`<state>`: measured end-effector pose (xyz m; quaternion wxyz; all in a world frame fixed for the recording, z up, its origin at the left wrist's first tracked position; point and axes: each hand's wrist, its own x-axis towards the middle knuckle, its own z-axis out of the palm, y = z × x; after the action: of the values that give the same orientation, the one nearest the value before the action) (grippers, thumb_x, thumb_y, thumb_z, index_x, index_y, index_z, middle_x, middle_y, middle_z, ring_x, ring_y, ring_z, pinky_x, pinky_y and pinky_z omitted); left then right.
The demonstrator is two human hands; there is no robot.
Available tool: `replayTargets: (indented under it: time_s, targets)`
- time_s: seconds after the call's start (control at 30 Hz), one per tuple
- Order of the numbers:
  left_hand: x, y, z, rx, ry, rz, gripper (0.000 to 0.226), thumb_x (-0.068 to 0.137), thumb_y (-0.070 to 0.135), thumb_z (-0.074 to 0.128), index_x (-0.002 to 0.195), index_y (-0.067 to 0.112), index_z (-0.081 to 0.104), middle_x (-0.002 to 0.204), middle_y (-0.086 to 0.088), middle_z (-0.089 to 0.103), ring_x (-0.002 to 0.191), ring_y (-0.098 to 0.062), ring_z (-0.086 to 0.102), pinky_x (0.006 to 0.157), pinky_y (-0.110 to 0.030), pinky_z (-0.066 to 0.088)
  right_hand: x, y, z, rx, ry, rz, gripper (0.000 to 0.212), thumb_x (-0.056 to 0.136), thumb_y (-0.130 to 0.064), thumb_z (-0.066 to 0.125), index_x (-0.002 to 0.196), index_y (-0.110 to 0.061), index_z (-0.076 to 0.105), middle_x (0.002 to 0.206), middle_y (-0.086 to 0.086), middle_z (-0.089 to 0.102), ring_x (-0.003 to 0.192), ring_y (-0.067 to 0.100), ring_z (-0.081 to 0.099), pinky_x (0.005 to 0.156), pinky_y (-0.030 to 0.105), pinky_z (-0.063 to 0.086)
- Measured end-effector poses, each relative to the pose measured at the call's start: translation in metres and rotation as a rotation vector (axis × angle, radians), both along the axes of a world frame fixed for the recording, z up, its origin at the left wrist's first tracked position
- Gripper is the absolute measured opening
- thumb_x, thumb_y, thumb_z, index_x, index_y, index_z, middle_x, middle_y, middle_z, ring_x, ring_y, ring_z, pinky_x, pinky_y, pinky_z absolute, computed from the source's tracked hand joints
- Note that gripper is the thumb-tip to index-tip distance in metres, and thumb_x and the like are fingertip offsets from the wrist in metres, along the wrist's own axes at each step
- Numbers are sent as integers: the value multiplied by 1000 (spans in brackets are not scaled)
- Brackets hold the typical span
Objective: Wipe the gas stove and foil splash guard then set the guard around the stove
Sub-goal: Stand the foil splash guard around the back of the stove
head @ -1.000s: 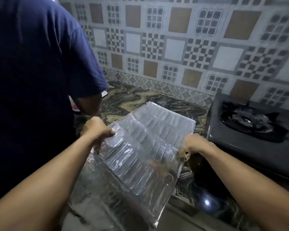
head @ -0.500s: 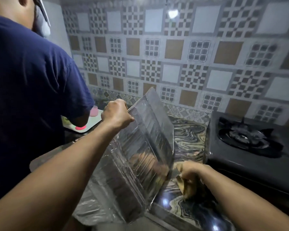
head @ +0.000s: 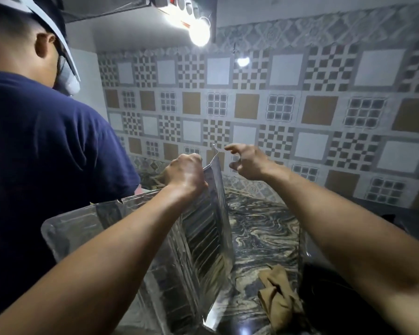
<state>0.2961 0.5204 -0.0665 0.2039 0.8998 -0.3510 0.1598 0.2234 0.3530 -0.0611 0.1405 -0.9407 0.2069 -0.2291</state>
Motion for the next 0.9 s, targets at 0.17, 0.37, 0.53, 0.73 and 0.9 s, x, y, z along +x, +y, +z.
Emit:
replayTargets:
  time_s: [0.17,0.37,0.53,0.73,0.9]
  targets:
    - [-2,-3,6,18,-66,-6,30,76,25,81,100,16,66,101,-8,69,93,-27,67,73,-36,52,29,3,30,-210,231,91,71,86,11,46,142,-33,44,151,1,35,135,21,40,104,30,39]
    - [-2,-1,11,4,-9,-23,35,71,32,84,98,21,65,103,-5,68,93,-24,64,74,-32,50,43,-12,29,-206,368,82,66,85,13,39,131,-32,56,151,3,38,136,23,37,110,36,37]
    - [-1,4,15,5,26,-9,40,67,40,85,96,21,66,105,-3,68,92,-21,61,72,-28,44,49,-36,24,-224,354,76,18,88,-23,68,106,-24,68,120,5,62,101,22,58,83,35,50]
    - [9,25,22,106,197,14,50,58,56,84,89,21,66,90,6,67,87,-17,62,79,-35,53,44,-62,42,-393,191,76,19,90,-33,65,106,-24,68,117,5,67,107,26,58,86,31,40]
    - [26,37,14,207,269,77,28,61,25,87,75,12,66,70,-1,69,66,-18,64,62,-31,51,26,-84,76,-450,124,110,17,89,-31,65,103,-21,69,115,7,68,108,27,59,101,36,35]
